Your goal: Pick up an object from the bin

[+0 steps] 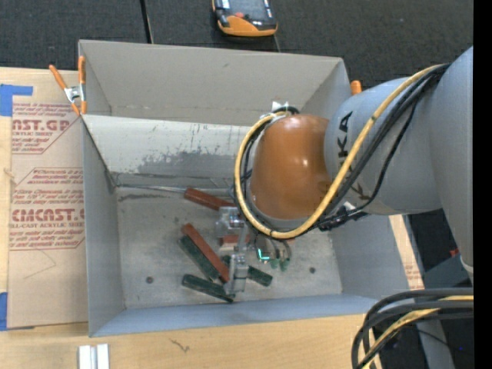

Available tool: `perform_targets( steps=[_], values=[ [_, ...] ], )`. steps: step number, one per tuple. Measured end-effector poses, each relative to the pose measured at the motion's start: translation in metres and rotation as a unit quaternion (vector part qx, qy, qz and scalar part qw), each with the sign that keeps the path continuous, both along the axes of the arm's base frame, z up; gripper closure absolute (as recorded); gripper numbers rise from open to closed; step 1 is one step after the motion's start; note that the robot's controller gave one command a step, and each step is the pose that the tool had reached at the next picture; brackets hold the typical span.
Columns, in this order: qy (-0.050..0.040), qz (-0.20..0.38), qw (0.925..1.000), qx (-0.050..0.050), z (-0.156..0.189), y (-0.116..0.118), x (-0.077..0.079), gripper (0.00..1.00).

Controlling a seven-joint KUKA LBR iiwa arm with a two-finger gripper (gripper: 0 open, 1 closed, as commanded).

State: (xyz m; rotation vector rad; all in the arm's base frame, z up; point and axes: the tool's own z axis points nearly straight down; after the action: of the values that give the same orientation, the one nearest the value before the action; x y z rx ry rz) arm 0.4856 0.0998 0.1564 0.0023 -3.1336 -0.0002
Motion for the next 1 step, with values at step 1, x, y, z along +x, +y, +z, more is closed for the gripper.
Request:
perform_targets(
  steps=[1],
  values=[
    [-0.0038,-0.001,1.0000,0.000,0.0037,-0.0006,0.0021,0.00]
  ],
)
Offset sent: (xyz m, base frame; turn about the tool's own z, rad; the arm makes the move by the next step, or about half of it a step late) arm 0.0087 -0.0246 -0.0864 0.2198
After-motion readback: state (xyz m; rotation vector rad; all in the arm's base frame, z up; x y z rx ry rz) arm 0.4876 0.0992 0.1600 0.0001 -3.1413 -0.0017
